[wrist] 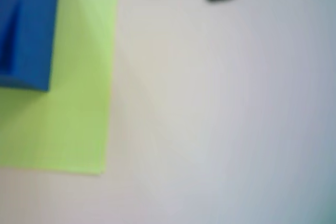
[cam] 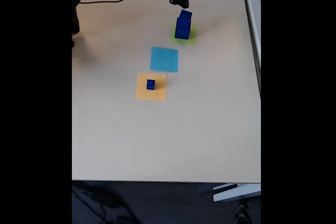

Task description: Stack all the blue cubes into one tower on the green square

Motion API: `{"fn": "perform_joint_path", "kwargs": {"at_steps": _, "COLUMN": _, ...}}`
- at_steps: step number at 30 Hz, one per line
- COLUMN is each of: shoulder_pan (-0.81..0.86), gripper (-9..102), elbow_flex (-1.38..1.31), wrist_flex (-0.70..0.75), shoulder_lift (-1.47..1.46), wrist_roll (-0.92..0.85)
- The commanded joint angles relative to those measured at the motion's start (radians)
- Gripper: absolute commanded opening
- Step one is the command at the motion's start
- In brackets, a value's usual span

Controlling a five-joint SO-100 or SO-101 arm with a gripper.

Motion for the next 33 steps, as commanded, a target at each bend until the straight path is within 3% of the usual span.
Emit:
{"fn": "perform_joint_path", "kwargs": {"at_steps": 1, "shoulder_pan": 0.008, "gripper": 0, "elbow_flex": -0.04, "wrist_flex": 0.012, "shoulder_lift": 0.023, "wrist_roll": -0.012}}
{"fn": "perform_joint_path", "kwargs": {"at_steps": 33, "shoulder_pan": 0.023, "gripper": 0, "elbow_flex": 0.037, "wrist_flex": 0.011, "shoulder_lift": 0.071, "wrist_roll": -0.041}}
